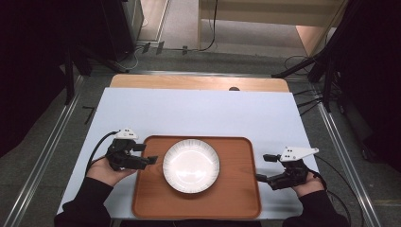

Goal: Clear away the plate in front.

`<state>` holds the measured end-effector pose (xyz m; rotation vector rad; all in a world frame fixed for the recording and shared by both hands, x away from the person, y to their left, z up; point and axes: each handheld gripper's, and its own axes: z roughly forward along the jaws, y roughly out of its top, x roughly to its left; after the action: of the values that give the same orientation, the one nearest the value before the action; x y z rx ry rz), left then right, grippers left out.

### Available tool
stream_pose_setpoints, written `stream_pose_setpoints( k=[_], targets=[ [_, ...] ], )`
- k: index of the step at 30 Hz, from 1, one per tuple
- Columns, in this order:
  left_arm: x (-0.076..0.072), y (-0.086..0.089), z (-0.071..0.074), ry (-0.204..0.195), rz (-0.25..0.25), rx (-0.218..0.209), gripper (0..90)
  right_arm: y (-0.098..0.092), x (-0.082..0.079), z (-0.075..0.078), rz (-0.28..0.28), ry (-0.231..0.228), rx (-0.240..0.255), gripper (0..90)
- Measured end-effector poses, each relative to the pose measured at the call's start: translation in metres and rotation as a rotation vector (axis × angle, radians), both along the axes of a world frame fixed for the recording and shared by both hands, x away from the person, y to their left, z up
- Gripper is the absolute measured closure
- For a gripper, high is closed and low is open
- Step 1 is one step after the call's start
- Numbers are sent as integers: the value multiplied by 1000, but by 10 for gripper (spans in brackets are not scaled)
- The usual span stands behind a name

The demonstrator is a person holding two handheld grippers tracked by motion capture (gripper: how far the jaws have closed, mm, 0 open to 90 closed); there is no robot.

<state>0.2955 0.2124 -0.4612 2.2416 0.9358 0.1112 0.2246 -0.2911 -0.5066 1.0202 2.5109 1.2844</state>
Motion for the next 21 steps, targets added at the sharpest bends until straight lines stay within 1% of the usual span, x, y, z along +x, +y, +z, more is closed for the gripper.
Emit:
stream_pose_setpoints(
  k=[8,10,11,15,18,19,20,21],
  targets=[
    [-3,12,-2,-1,5,5,294,0,-1,0,0,1,-5,185],
    [-5,17,-3,-26,22,21,278,0,-1,0,-1,0,-3,185],
    [-5,19,-4,-28,19,23,274,0,-1,0,0,0,-5,185],
    [-6,28,-5,-32,26,15,271,0,-1,0,1,4,-4,185],
    [-6,32,-5,-38,33,19,270,0,-1,0,0,1,-5,185],
    [-7,37,-6,-33,35,13,270,0,-1,0,0,2,-5,185],
    [-7,37,-6,-33,35,13,270,0,-1,0,0,2,-5,185],
    [-7,41,-7,-28,39,-1,270,0,-1,0,0,2,-5,185]
  ],
)
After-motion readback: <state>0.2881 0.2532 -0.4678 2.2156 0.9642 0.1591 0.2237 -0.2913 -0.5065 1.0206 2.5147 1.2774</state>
